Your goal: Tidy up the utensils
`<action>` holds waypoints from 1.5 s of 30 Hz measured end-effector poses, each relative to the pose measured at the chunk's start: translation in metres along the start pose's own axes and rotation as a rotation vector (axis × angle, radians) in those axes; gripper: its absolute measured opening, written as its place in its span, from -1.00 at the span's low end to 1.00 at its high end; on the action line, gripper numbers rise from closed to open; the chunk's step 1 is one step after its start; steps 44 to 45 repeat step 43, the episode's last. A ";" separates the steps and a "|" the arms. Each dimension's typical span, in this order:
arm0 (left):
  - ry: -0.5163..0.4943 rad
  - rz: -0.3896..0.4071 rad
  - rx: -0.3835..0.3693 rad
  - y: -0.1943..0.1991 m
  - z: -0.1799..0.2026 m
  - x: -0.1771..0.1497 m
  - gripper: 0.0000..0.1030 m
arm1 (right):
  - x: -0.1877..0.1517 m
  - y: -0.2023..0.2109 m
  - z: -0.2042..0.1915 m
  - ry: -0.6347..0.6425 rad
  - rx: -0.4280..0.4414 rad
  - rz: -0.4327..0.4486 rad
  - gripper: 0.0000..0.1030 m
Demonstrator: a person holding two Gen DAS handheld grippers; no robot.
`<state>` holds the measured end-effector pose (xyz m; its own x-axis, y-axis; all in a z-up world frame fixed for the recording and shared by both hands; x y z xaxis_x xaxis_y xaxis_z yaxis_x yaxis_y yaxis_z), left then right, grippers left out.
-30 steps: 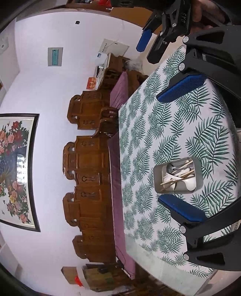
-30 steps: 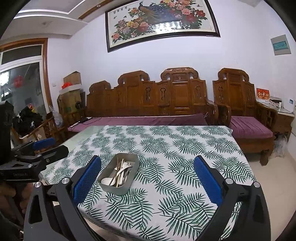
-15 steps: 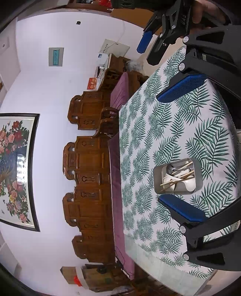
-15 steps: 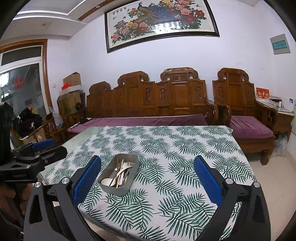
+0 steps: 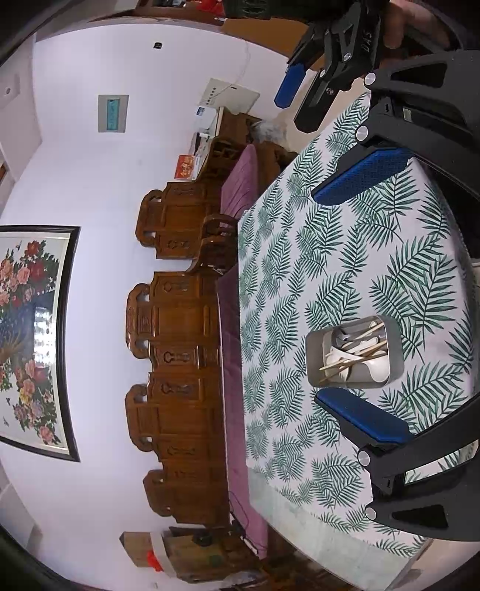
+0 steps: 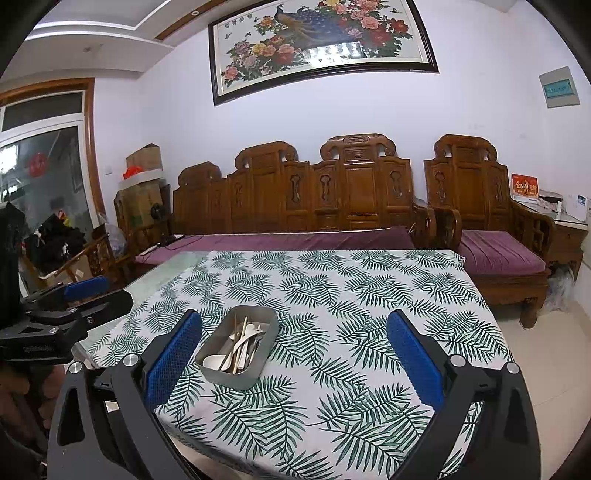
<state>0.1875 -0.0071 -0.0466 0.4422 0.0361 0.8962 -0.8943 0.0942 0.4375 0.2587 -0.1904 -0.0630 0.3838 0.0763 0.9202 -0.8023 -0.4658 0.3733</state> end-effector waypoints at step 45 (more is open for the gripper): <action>0.005 -0.003 -0.004 -0.001 0.002 -0.001 0.85 | -0.002 -0.001 -0.001 0.001 -0.001 0.000 0.95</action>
Point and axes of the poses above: each gripper's, at about its wrist camera, not at the fingertips, and y roughly against the way its jaws point, z to its right, x to its top, the point moved 9 cm from there along -y, roughly the way its jaws point, and after that the axes turned 2 degrees about -x, right-handed, at the moved point
